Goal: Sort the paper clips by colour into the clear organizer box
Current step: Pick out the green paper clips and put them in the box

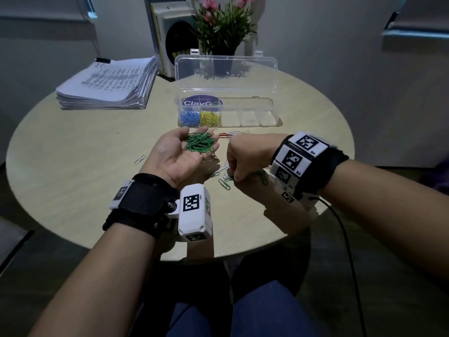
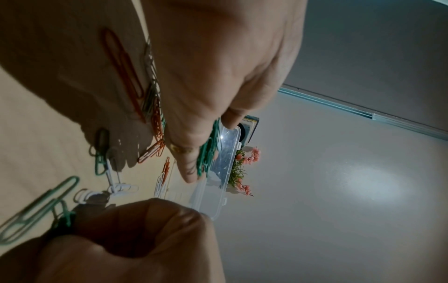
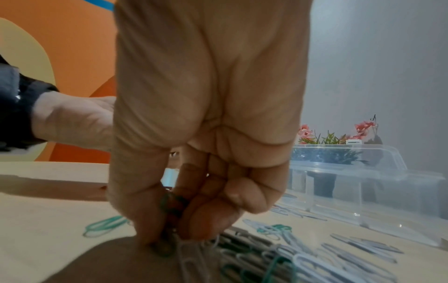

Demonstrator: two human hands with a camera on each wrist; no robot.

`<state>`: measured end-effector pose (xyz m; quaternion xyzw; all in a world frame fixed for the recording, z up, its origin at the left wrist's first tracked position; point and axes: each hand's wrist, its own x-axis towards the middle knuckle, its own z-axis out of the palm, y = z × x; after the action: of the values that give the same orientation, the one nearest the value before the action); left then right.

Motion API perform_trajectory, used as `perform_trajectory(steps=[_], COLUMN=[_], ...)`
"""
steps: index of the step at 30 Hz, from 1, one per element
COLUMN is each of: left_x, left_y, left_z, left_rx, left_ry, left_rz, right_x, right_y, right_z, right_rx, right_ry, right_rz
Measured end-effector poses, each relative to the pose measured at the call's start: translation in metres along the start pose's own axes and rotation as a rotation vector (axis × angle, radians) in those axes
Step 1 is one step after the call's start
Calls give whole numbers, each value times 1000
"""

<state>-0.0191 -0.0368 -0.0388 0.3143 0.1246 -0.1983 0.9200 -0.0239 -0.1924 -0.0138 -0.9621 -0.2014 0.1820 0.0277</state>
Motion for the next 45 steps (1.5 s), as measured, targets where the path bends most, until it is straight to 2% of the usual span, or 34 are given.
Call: perform_trajectory(steps=[9, 13, 18, 25, 30, 36, 40, 45], left_x=[-13, -17, -18, -16, -17, -21, -25, -33], left_y=[1, -1, -10, -15, -16, -18, -16, -7], left_z=[-9, -14, -15, -14, -15, -15, -16, -19], left_rx=[-19, 8, 54, -11, -32, -25, -38, -54], left_ry=[28, 60, 88, 49, 47, 54, 59, 65], left_rz=[-1, -22, -61, -81, -79, -78, -65, -22], right_x=[-1, -3, -1, 6, 2, -2, -5, -12], right_y=[-6, -6, -20, -38, -34, -32, -27, -20], right_z=[5, -9, -40, -49, -47, -41, -41, -21], right_rx=[-18, 22, 156, 199, 340, 403, 435, 181], right_ry=[-40, 21, 109, 178, 199, 233, 276, 82], right_rz=[26, 26, -66, -209, -202, -226, -133, 50])
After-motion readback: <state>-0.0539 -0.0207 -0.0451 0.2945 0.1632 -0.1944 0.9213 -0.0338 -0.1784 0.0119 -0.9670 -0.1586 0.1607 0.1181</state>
